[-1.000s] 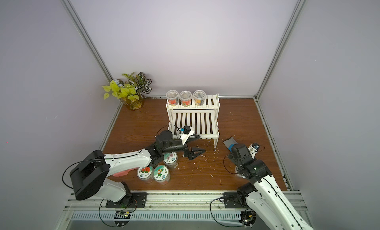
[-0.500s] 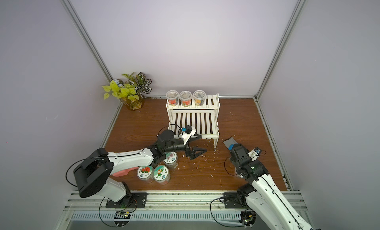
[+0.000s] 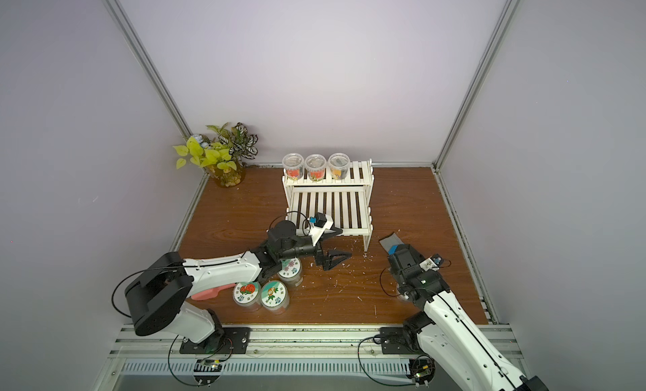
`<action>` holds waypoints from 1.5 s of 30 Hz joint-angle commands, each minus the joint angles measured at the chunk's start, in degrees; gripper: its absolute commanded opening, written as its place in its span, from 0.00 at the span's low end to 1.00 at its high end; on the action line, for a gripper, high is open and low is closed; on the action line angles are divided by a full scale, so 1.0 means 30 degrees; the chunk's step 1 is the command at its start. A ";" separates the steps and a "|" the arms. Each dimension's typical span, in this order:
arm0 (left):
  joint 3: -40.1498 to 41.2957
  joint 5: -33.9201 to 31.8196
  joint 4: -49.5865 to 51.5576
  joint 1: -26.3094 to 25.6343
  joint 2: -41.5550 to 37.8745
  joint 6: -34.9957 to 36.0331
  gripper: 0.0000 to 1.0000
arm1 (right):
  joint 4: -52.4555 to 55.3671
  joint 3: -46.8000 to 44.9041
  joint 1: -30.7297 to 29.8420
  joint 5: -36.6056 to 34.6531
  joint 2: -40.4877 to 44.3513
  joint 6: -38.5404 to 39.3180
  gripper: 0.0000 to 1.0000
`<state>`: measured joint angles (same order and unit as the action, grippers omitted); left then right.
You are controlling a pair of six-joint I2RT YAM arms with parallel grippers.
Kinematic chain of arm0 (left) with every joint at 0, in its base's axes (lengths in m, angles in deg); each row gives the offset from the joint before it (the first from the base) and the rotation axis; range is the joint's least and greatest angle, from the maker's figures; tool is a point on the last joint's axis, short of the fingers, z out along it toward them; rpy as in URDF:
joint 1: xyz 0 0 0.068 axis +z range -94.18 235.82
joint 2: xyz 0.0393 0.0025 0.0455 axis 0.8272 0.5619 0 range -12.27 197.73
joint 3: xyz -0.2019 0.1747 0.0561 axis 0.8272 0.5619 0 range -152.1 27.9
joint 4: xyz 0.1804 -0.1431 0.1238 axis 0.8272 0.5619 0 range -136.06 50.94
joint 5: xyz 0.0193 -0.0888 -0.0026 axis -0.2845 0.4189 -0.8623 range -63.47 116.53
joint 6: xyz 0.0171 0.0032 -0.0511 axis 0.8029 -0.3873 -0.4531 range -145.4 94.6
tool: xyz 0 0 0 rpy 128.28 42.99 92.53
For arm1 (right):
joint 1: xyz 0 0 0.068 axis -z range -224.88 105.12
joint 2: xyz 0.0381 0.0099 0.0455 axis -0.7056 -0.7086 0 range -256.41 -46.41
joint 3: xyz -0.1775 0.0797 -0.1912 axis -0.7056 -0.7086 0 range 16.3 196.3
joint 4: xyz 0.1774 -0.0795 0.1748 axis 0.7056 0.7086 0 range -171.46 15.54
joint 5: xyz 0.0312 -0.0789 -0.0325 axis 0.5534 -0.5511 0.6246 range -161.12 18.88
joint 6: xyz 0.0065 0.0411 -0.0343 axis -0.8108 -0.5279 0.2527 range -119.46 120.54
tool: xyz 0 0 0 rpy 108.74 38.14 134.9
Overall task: Place the seed container on the shelf
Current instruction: Pick up the seed jar at the center of the board.
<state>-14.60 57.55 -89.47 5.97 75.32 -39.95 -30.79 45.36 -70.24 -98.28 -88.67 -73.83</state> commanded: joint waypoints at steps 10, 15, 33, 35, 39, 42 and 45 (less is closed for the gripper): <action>-0.0484 -0.0143 -0.0252 0.0091 -0.0190 0.0367 0.99 | -0.4006 0.0070 -0.0015 0.3580 -0.0993 0.3913 0.99; -0.0373 -0.0260 -0.0133 0.0075 -0.0230 0.0362 1.00 | -0.5287 0.0078 -0.0045 0.5901 -0.1700 0.6825 0.99; -0.0177 -0.1207 0.1177 0.0142 -0.0892 0.0885 1.00 | -0.5412 -0.0107 -0.0761 0.8160 -0.2552 1.1373 0.82; -0.0177 -0.1427 0.1453 0.0149 -0.1062 0.1006 1.00 | -0.5559 -0.0135 -0.0980 0.8245 -0.2291 1.1393 0.80; -0.0036 -0.1891 0.1967 0.0154 -0.1412 0.1272 1.00 | -0.6030 -0.0114 -0.1583 0.9024 -0.2147 1.1927 0.76; 0.0352 -0.2508 0.2278 0.0228 -0.1812 0.1421 1.00 | -0.6096 0.0013 -0.2399 0.9046 -0.2528 1.1959 0.75; 0.0765 -0.3053 0.2680 0.0313 -0.2243 0.1420 1.00 | -0.6295 0.0182 -0.3608 0.8695 -0.2983 1.1844 0.75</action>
<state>-13.55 50.78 -83.22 6.21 70.12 -36.80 -48.43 44.81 -78.68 -72.27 -96.65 -39.25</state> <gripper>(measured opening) 0.995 0.753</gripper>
